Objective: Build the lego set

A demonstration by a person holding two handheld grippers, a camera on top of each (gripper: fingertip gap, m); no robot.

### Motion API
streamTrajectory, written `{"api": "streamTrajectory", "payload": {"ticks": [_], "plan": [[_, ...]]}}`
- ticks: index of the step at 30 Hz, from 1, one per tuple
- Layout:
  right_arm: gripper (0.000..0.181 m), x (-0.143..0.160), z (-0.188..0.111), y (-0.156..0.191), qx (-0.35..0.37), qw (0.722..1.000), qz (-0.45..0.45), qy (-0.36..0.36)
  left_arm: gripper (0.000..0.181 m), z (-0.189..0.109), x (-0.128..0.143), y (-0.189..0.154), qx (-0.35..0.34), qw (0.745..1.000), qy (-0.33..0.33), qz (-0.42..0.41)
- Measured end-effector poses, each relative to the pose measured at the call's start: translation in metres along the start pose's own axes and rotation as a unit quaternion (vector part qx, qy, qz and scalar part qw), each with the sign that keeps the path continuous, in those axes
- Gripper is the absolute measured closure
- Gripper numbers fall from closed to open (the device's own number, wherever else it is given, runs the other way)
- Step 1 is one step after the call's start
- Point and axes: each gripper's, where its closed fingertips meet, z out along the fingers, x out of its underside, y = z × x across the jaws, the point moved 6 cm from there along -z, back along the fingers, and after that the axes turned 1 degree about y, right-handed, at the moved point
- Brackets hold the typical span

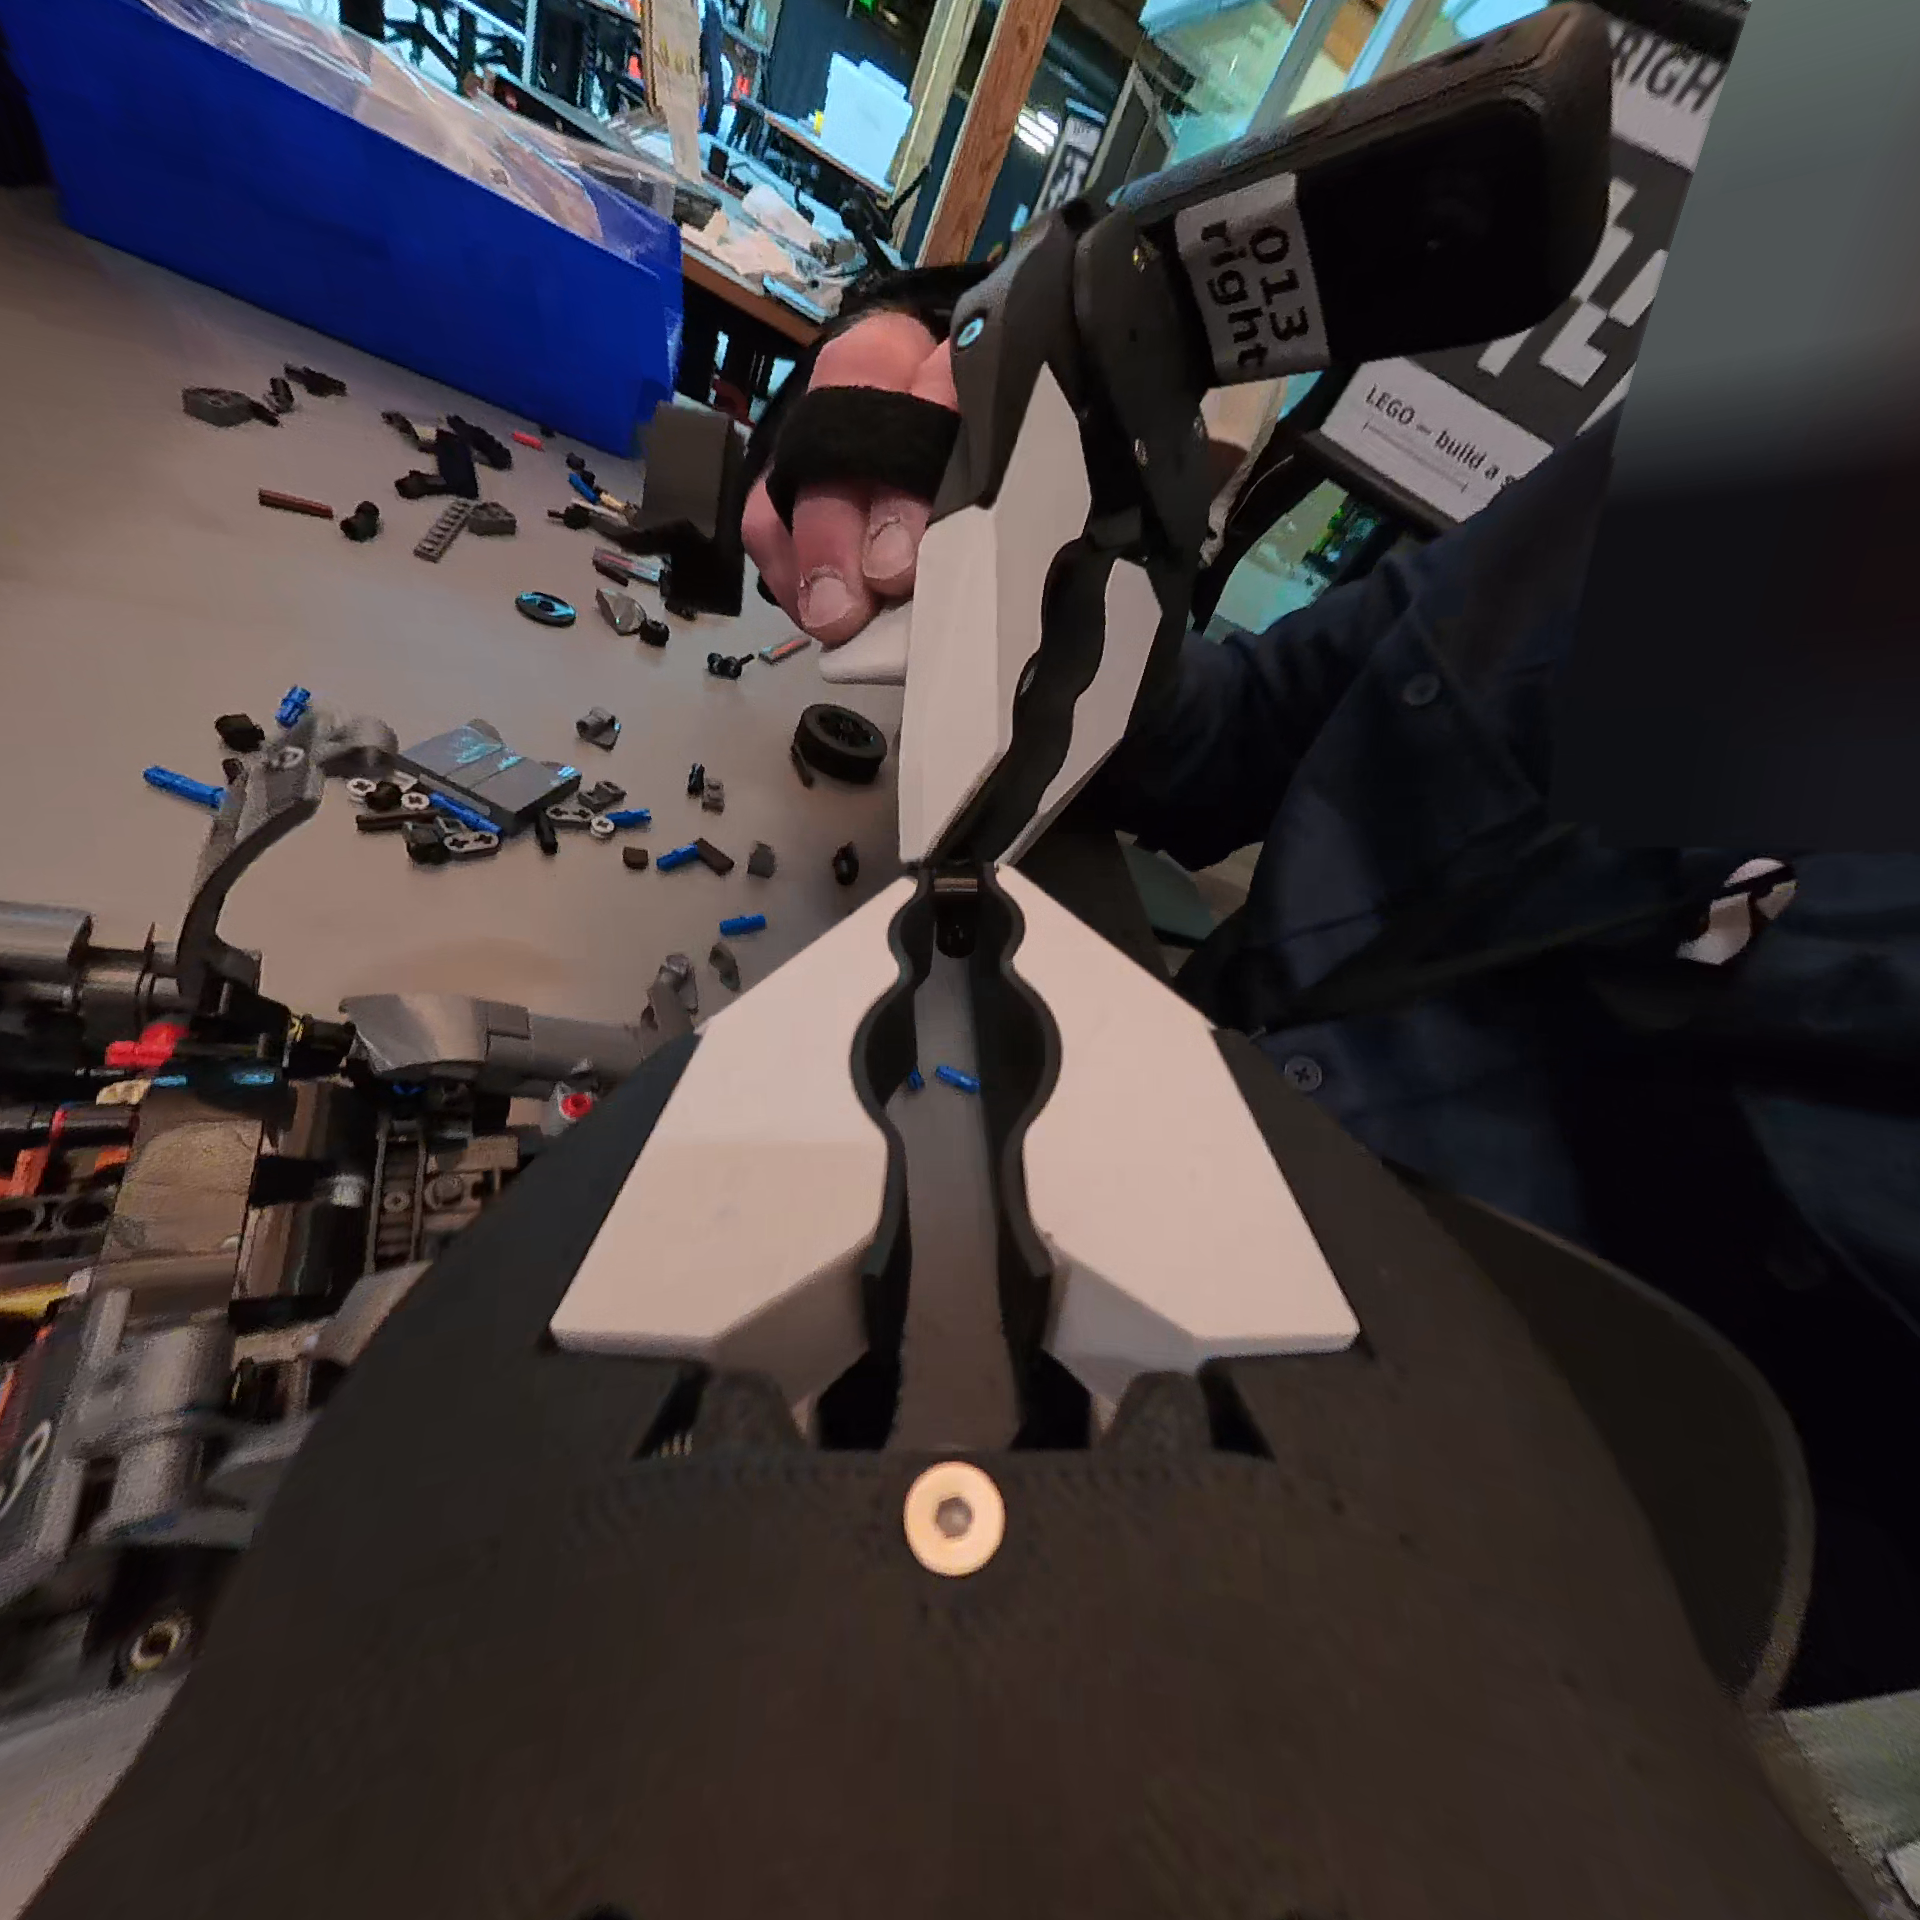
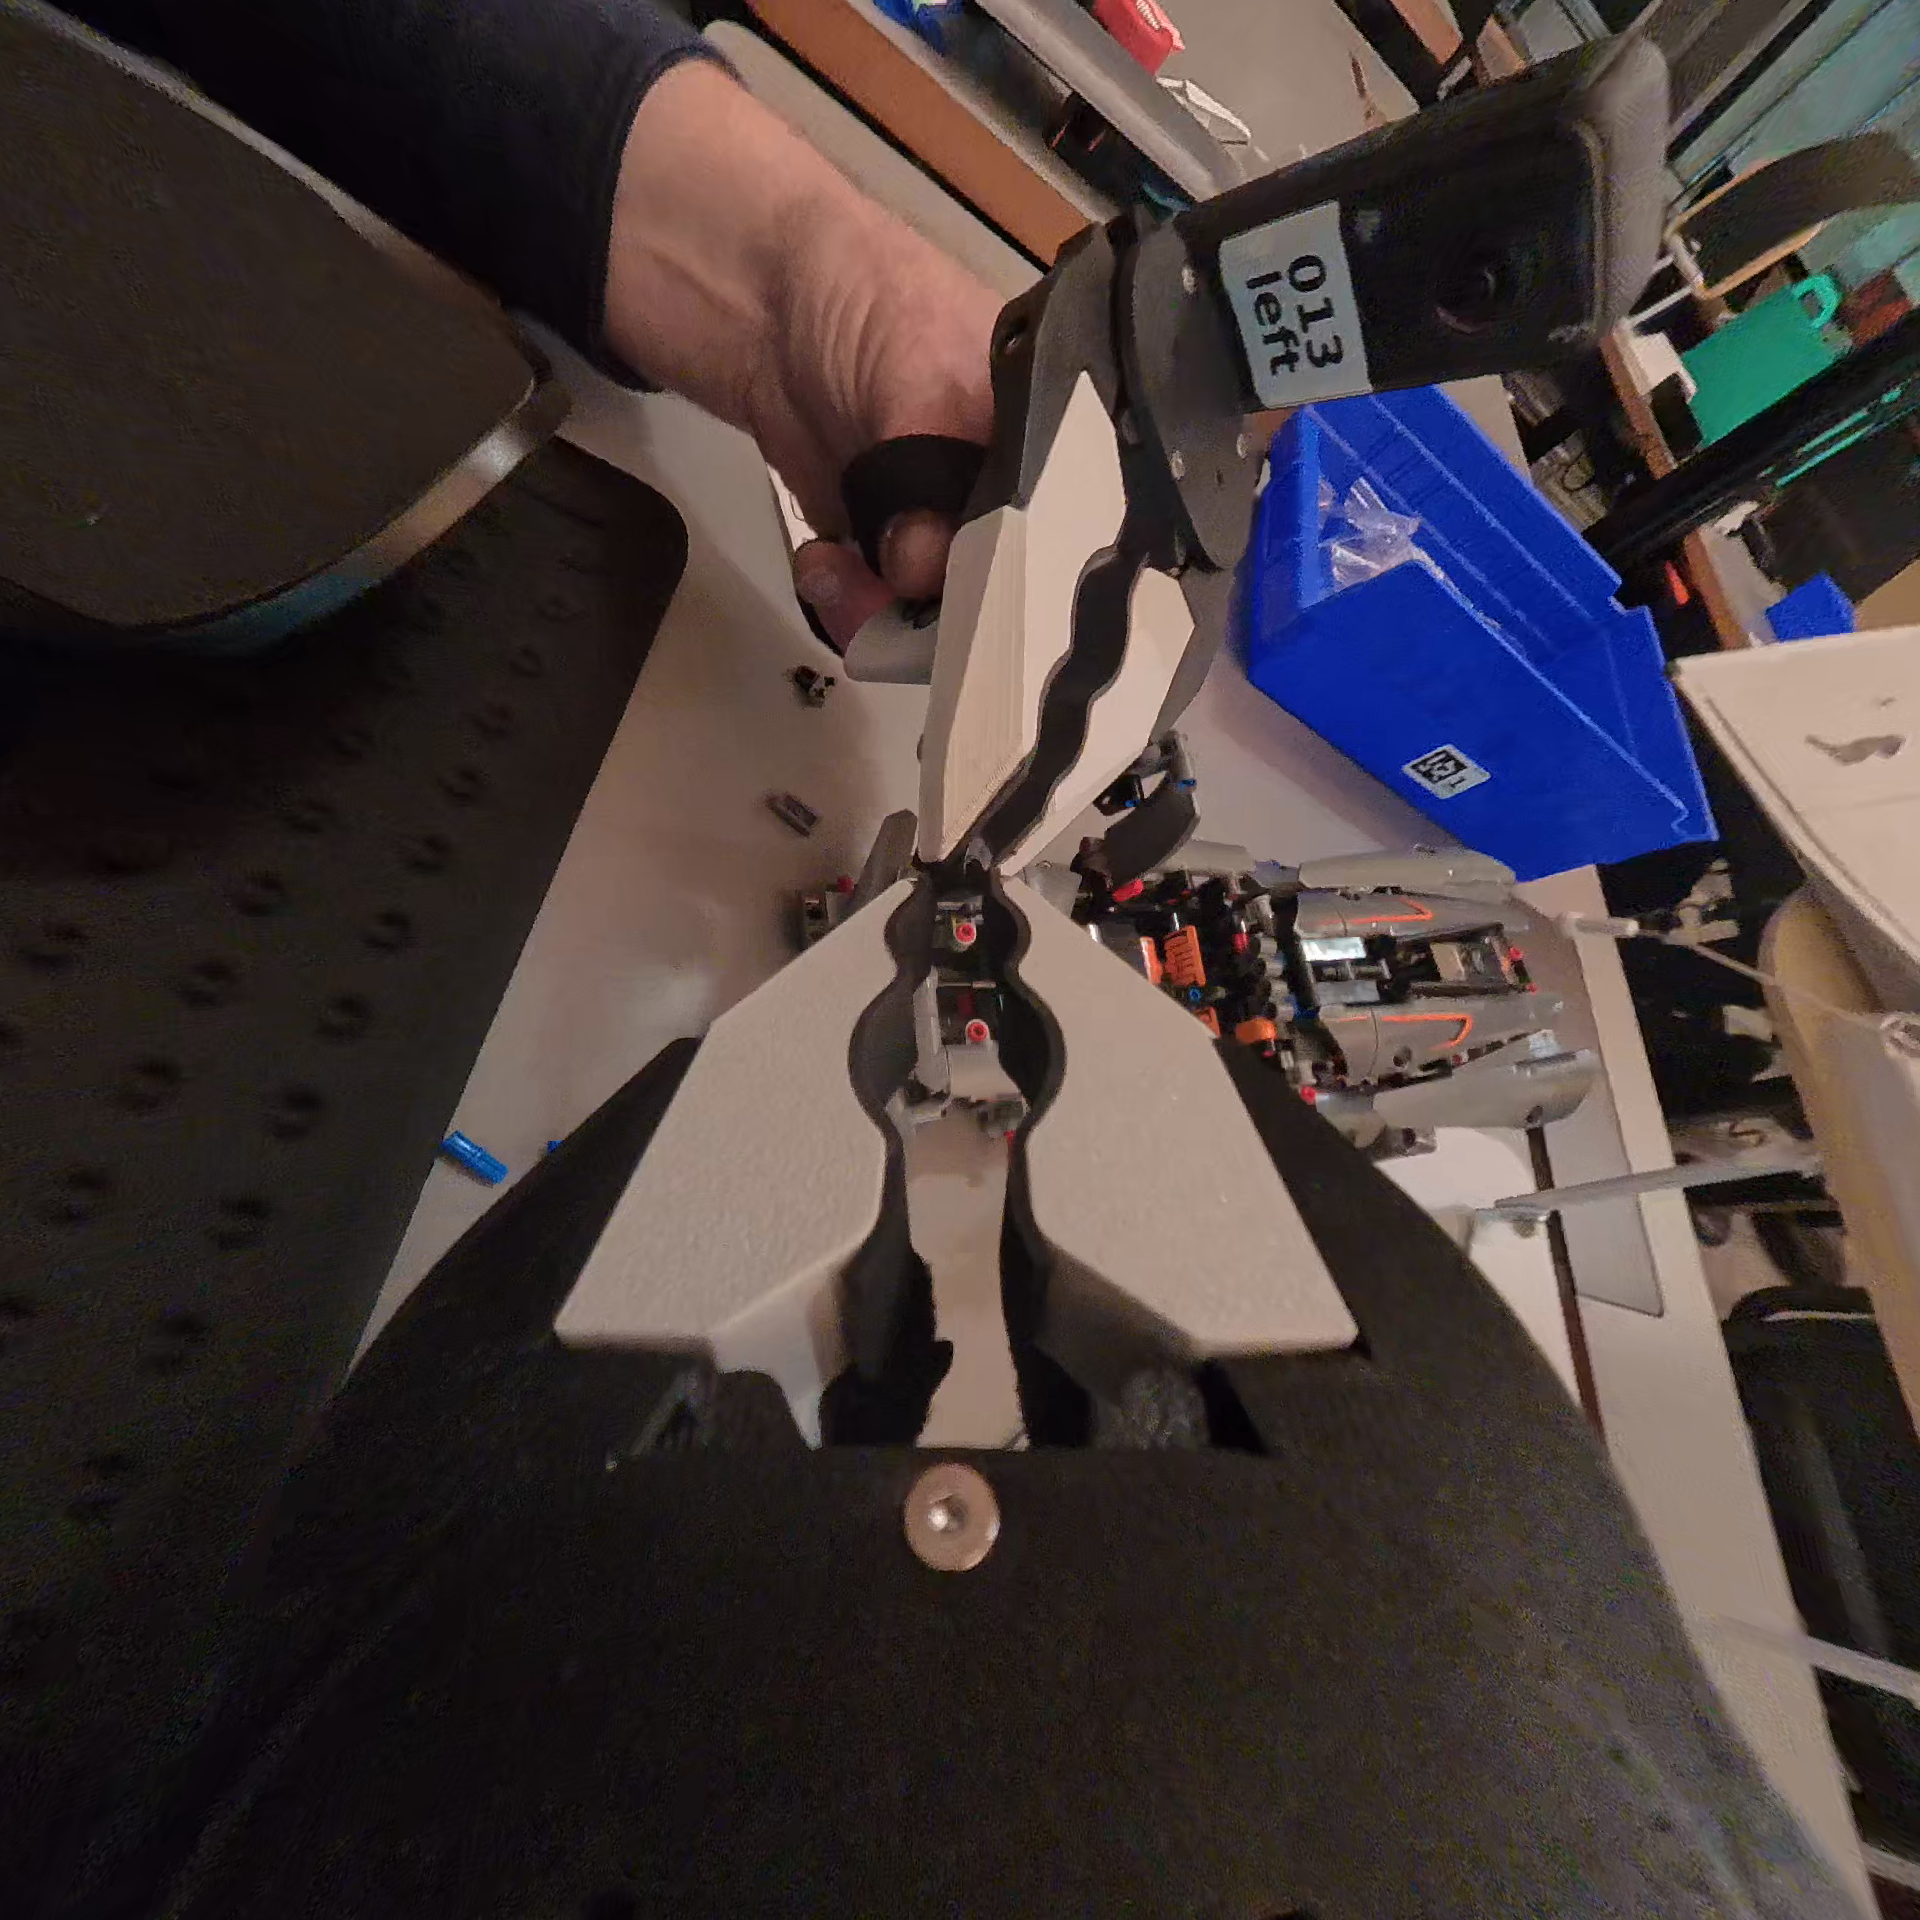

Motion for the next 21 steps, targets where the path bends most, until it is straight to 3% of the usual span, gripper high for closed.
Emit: {"api": "streamTrajectory", "payload": {"ticks": [9,21], "plan": [[0.175,0.018,-0.012,-0.007,-0.034,0.995,0.096,-0.008,0.167,0.004,0.001,0.009,-0.039,0.999,0.008,0.024],[0.175,0.016,-0.014,-0.01,-0.008,0.996,0.078,-0.031,0.176,0.009,-0.005,0.005,-0.029,0.999,-0.019,0.026]]}}
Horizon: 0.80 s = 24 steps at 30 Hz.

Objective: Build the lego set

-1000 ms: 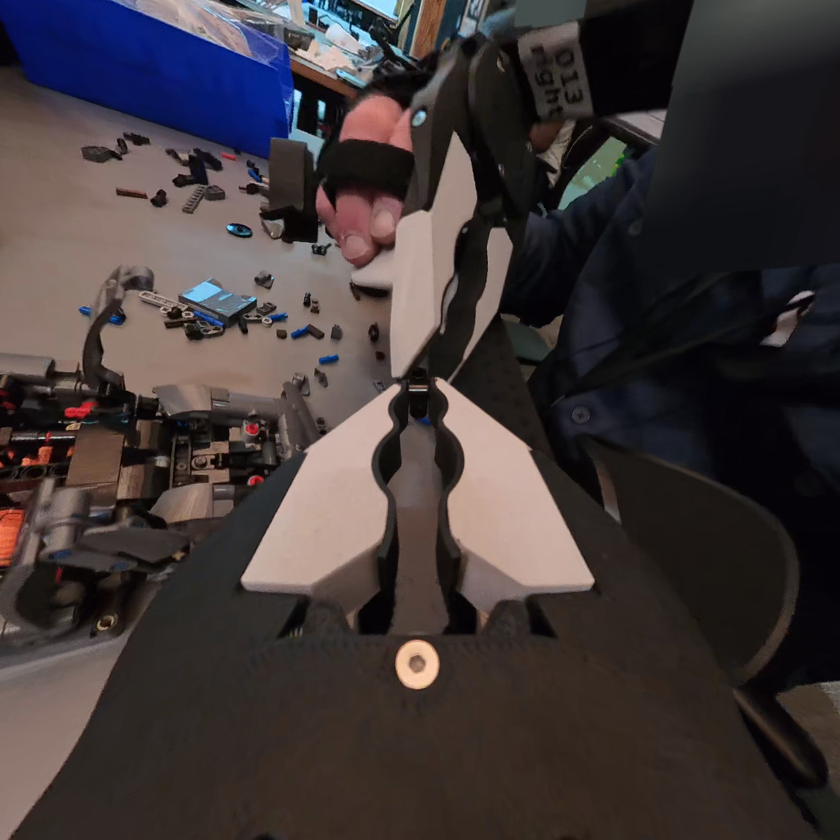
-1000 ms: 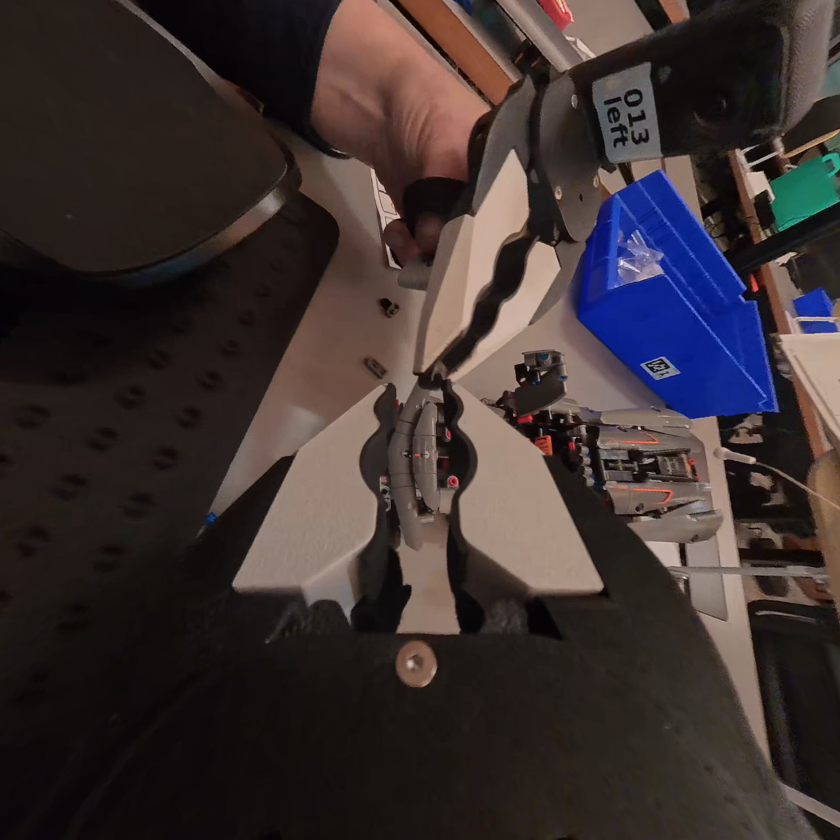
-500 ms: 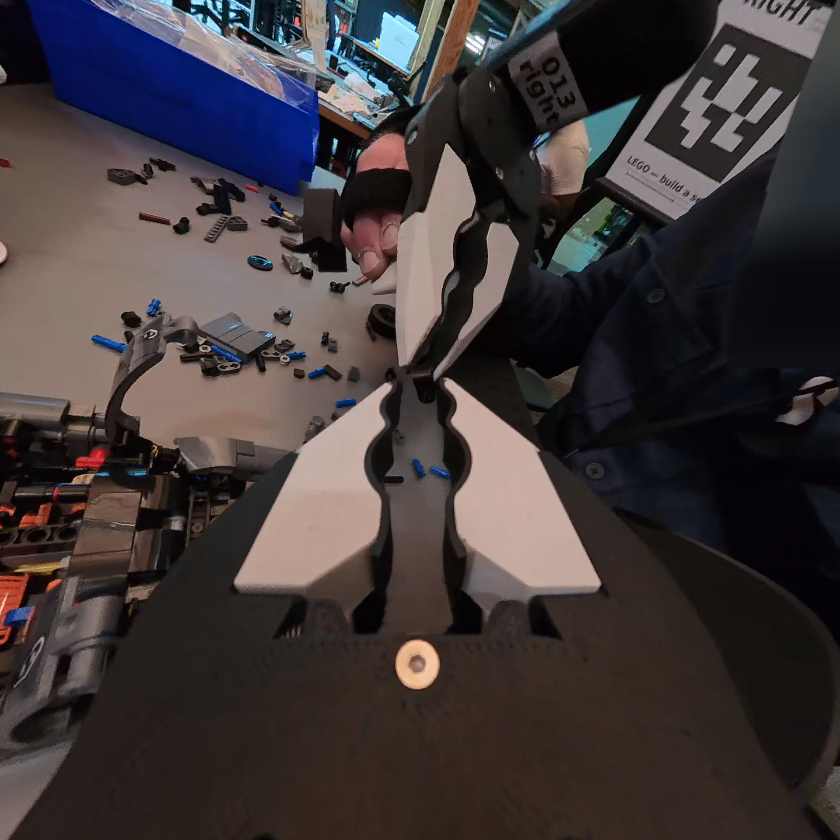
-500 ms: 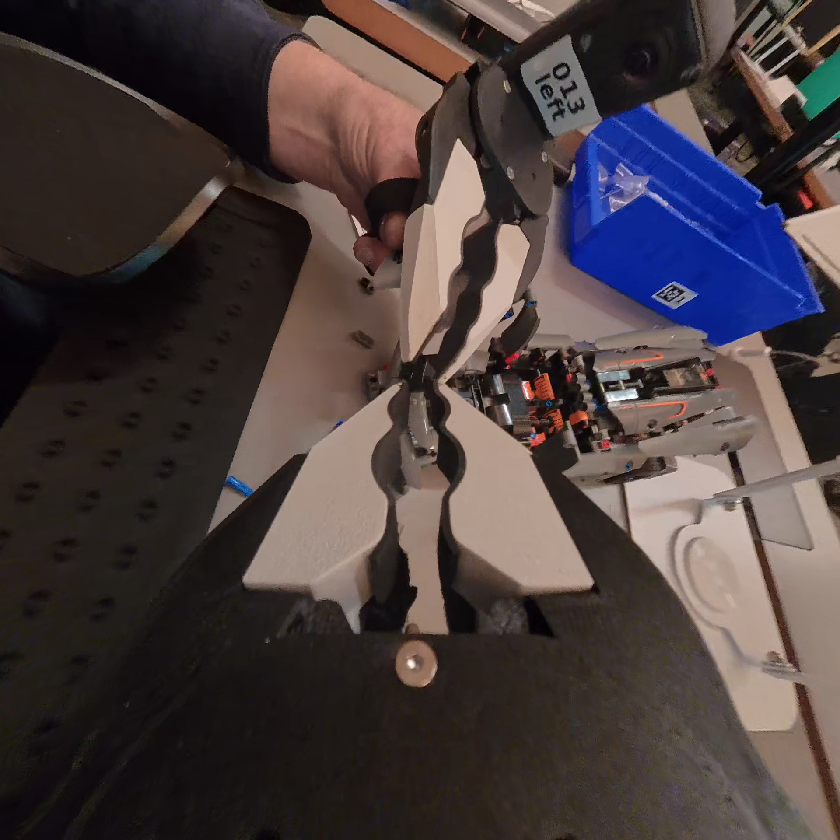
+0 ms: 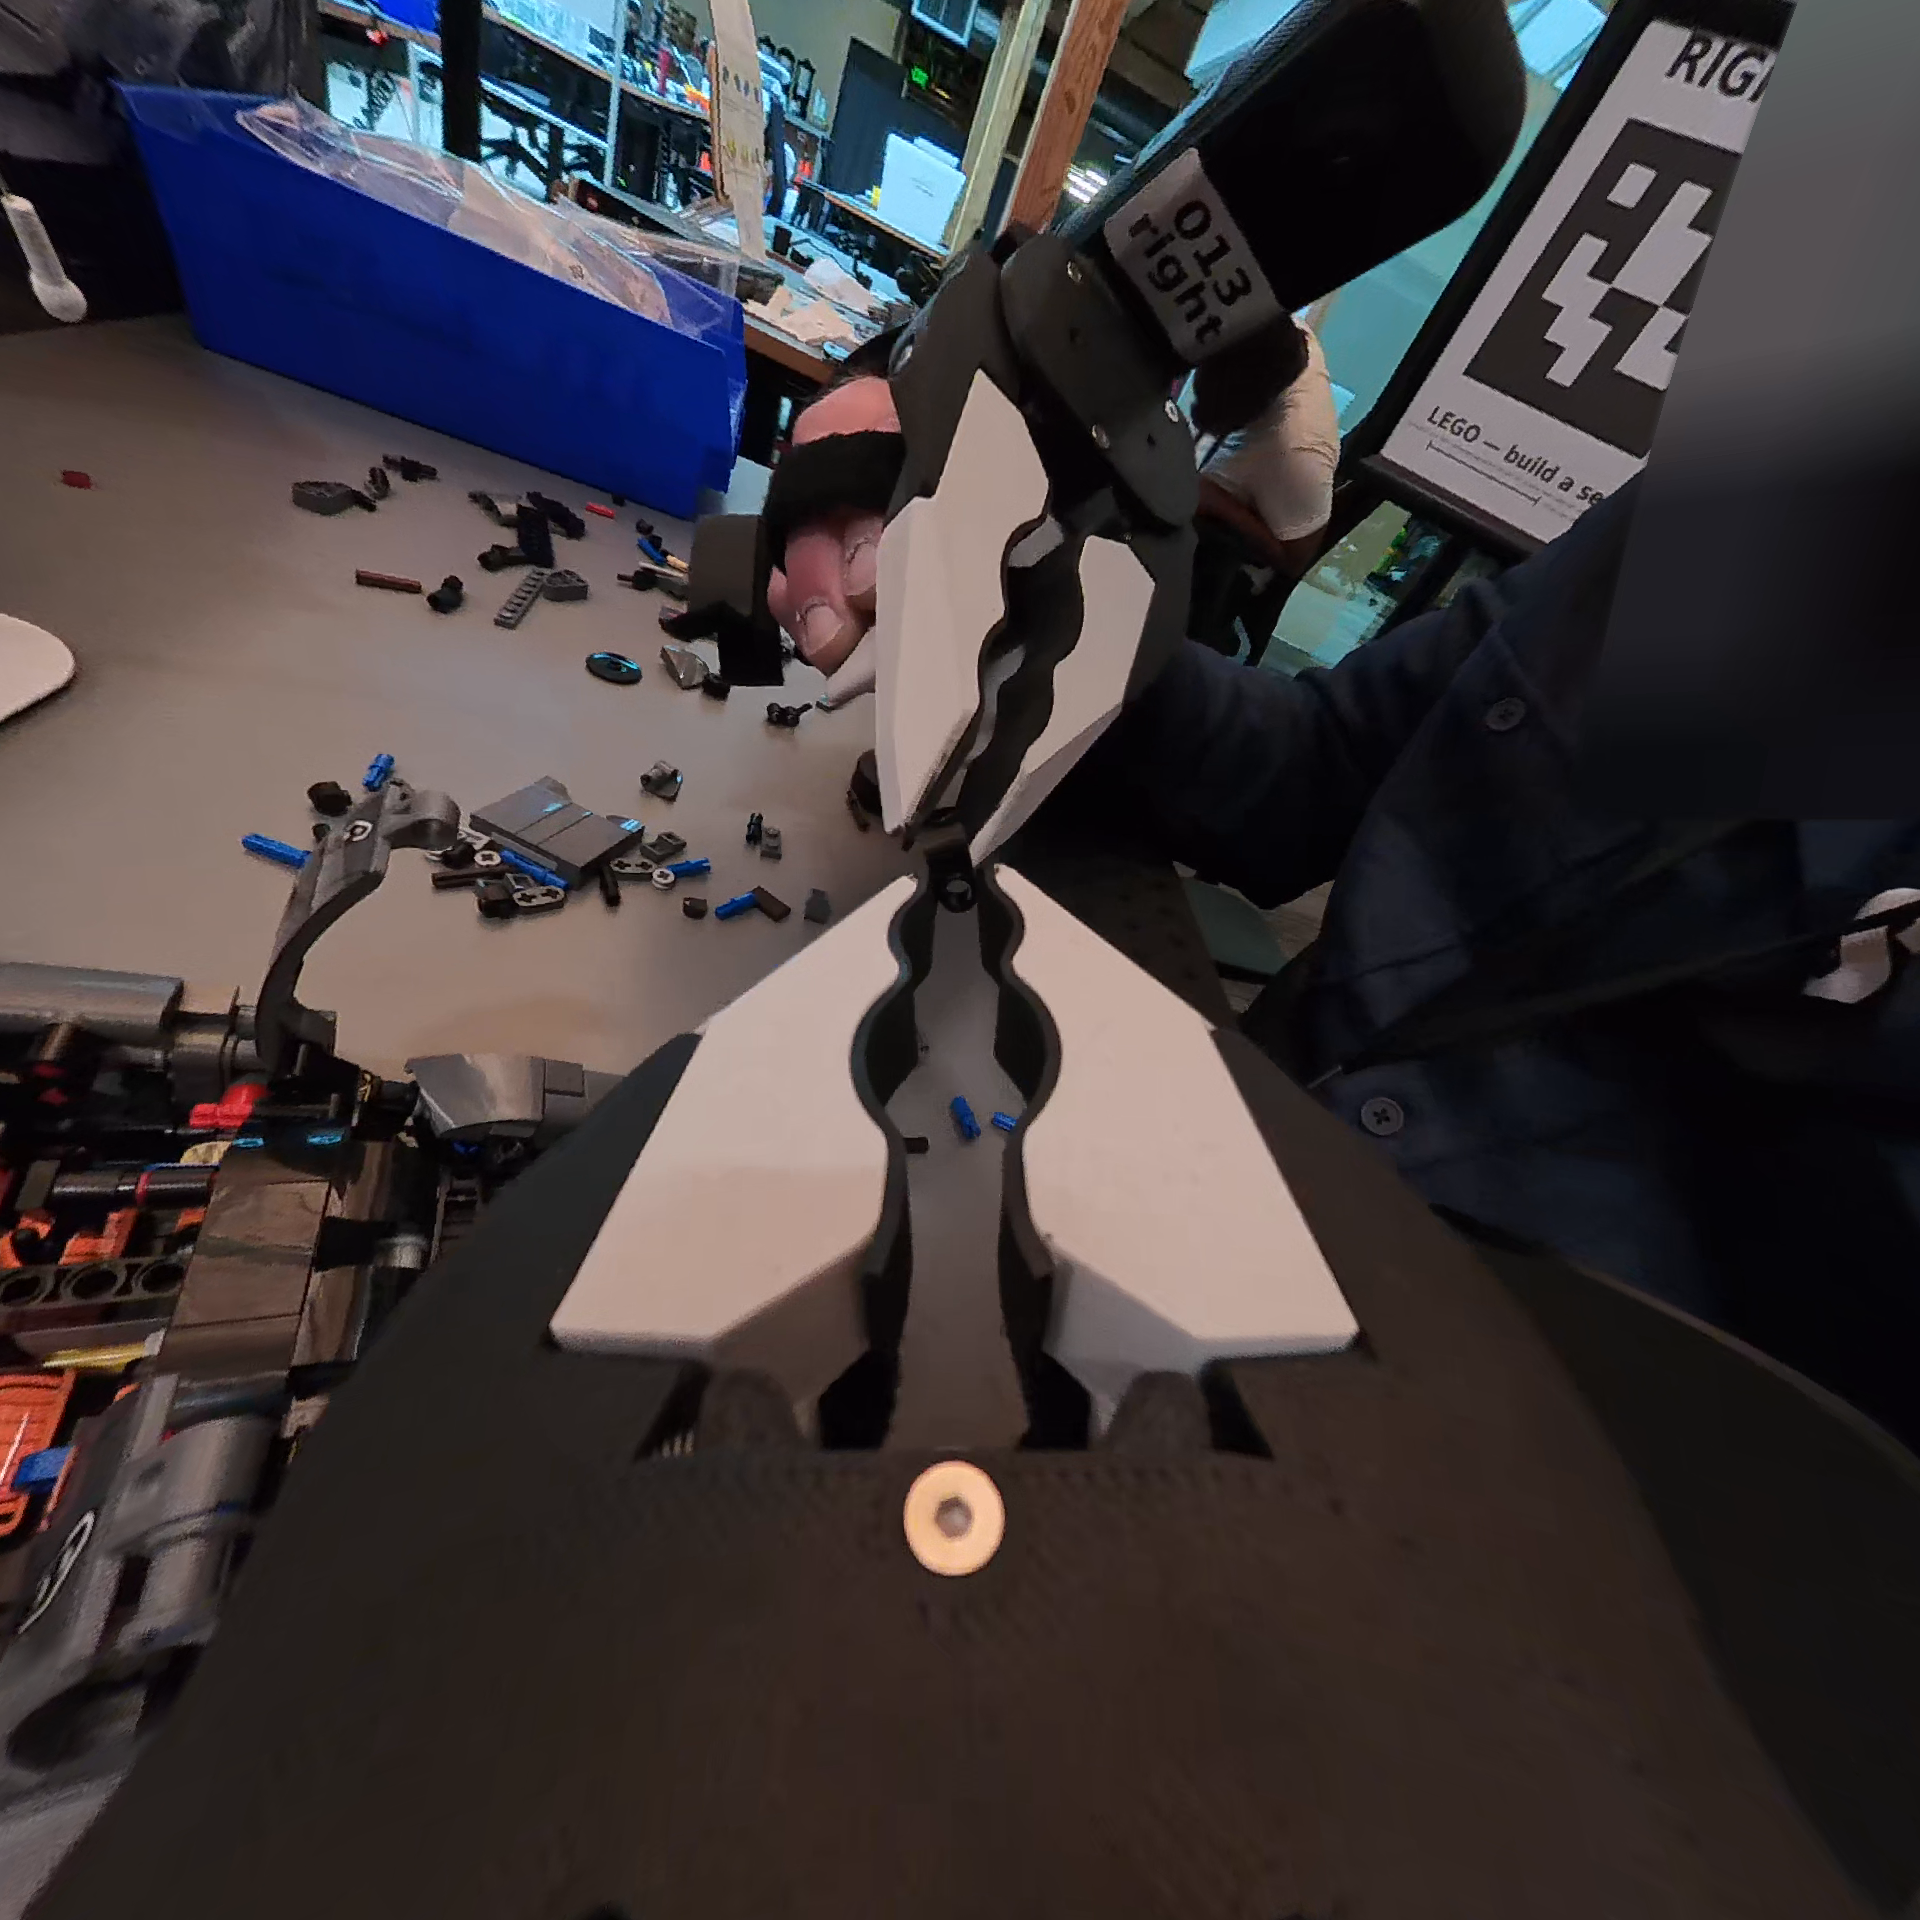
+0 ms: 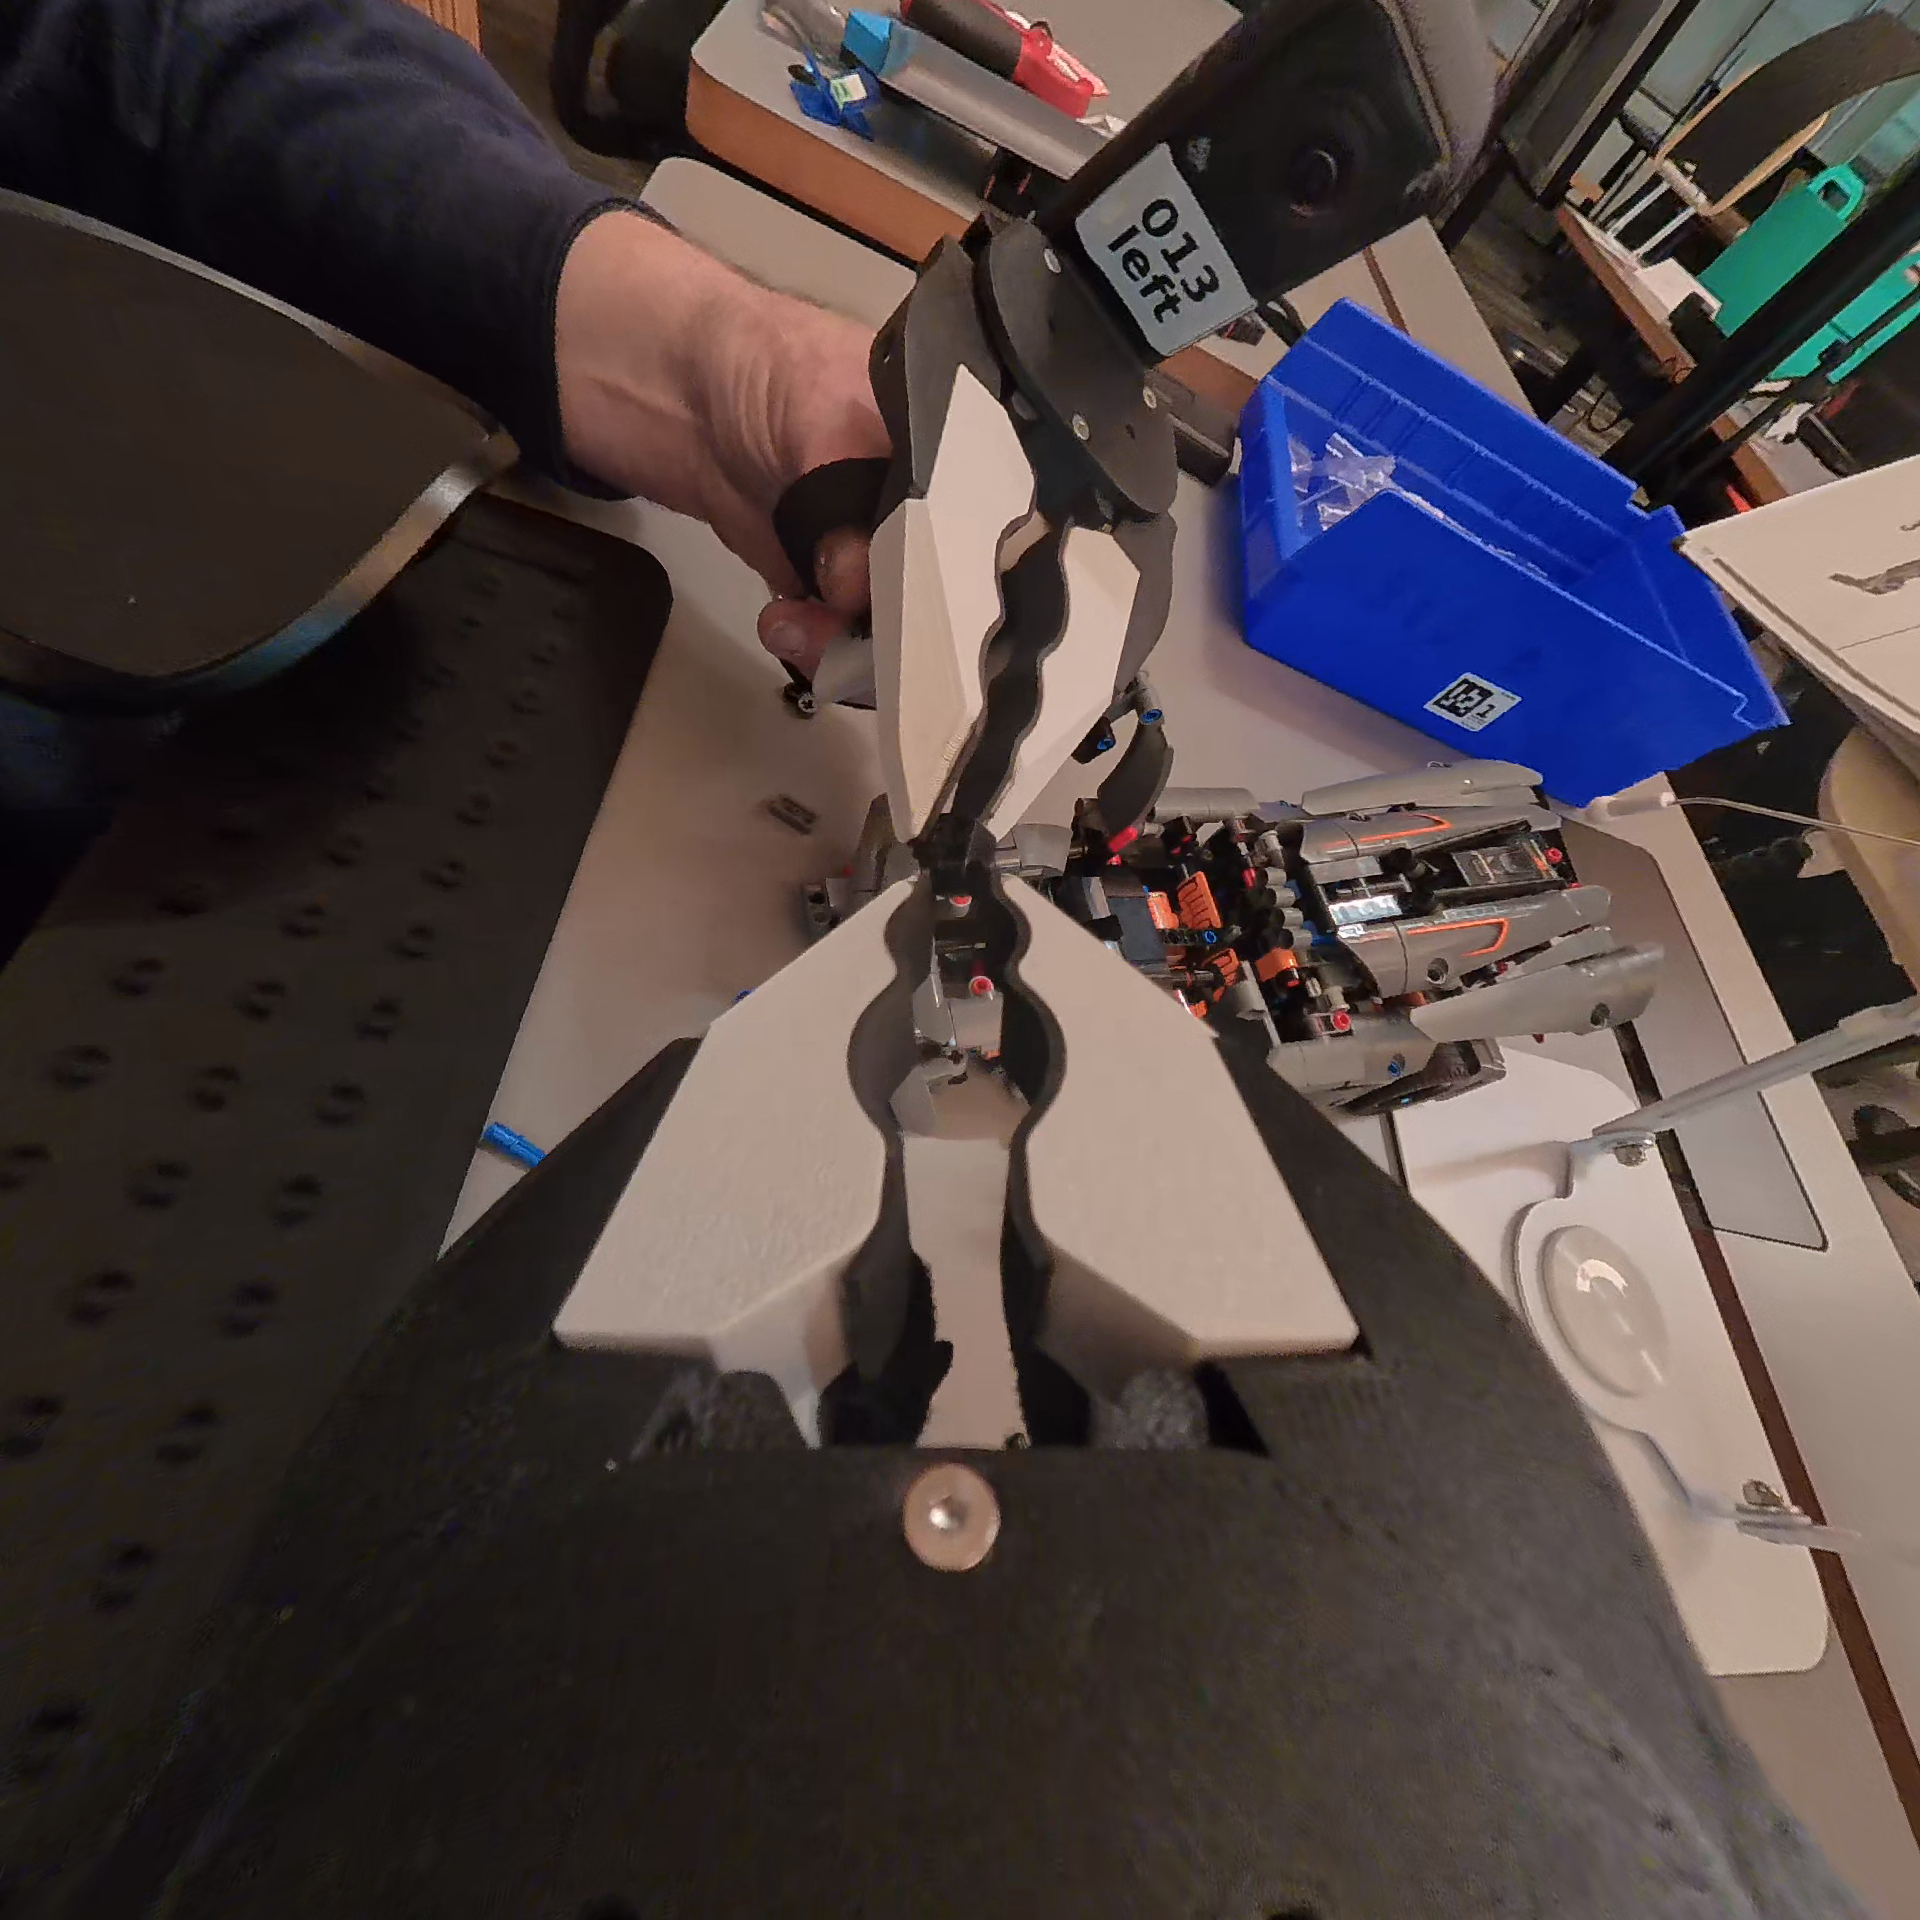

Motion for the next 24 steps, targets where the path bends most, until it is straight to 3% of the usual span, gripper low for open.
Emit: {"api": "streamTrajectory", "payload": {"ticks": [4,8,16,24], "plan": [[0.169,0.003,-0.001,0.003,-0.034,0.999,0.022,0.004,0.176,0.002,0.003,-0.001,-0.021,0.999,0.028,0.02],[0.164,0.014,0.003,0.012,-0.082,0.995,0.044,0.041,0.176,0.009,0.014,-0.003,-0.071,0.989,0.112,0.073],[0.17,0.042,0.007,0.031,-0.161,0.974,0.083,0.133,0.176,0.03,0.049,-0.011,-0.114,0.942,0.286,0.134],[0.166,0.057,0.017,0.041,-0.187,0.962,0.115,0.164,0.176,0.048,0.07,-0.017,-0.123,0.897,0.396,0.152]]}}
